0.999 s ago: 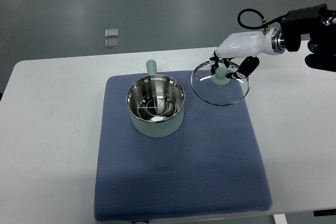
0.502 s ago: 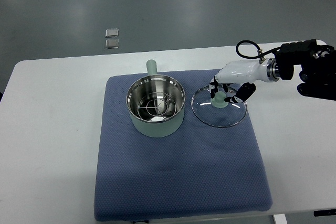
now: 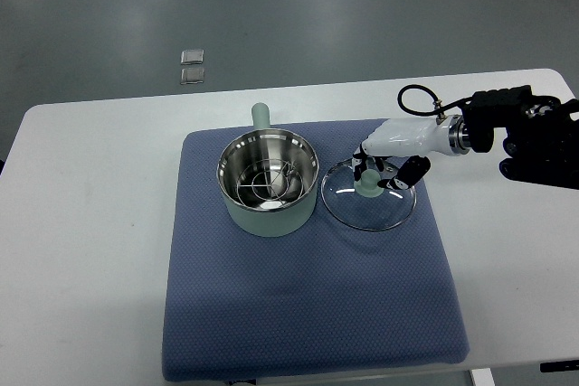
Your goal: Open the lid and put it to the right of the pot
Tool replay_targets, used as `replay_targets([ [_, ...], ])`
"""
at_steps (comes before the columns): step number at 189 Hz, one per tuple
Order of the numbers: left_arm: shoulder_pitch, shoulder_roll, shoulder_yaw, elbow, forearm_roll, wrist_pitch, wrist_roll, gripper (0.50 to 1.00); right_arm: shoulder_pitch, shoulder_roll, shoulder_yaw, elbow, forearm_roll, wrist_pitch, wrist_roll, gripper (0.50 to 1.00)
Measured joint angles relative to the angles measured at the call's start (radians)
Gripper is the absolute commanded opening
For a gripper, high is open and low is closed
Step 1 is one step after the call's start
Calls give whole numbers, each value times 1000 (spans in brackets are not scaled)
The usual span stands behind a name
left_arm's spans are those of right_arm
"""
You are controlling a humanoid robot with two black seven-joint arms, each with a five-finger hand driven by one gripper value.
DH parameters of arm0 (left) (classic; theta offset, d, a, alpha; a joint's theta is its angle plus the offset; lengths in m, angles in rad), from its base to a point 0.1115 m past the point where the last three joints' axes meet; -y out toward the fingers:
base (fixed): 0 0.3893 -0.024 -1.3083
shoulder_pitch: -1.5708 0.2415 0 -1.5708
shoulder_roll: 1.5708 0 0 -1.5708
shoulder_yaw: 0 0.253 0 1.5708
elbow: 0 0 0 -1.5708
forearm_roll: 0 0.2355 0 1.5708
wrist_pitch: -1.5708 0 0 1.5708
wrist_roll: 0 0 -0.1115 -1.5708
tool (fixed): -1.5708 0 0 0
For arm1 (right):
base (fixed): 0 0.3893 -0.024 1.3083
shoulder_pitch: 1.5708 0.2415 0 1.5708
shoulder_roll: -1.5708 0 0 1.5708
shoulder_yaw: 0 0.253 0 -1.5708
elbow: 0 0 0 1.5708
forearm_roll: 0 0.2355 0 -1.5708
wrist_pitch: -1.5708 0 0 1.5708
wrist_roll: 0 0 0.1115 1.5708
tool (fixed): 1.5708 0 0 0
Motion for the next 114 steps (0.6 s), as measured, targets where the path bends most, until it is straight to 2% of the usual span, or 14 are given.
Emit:
replay_targets([
  [1, 0, 0, 0, 0, 0, 0, 0, 1000, -1, 0, 1, 0, 0, 0, 0, 519],
  [2, 0, 0, 0, 0, 0, 0, 0, 1000, -1, 0, 1, 0, 0, 0, 0, 735],
  [6, 0, 0, 0, 0, 0, 0, 0, 1000, -3, 0, 4, 0, 0, 0, 0, 780],
  [20, 0, 0, 0, 0, 0, 0, 0, 1000, -6, -3, 9, 0, 1, -1, 1, 801],
  [35, 0, 0, 0, 0, 0, 0, 0, 1000, -10, -6, 11, 0, 2, -1, 3, 858],
  [85, 0, 0, 0, 0, 0, 0, 0, 1000, -17, -32, 39, 0, 2, 2, 13, 856],
  [114, 0, 0, 0, 0, 0, 0, 0, 1000, -20, -99, 110, -1, 11, 3, 14, 856],
])
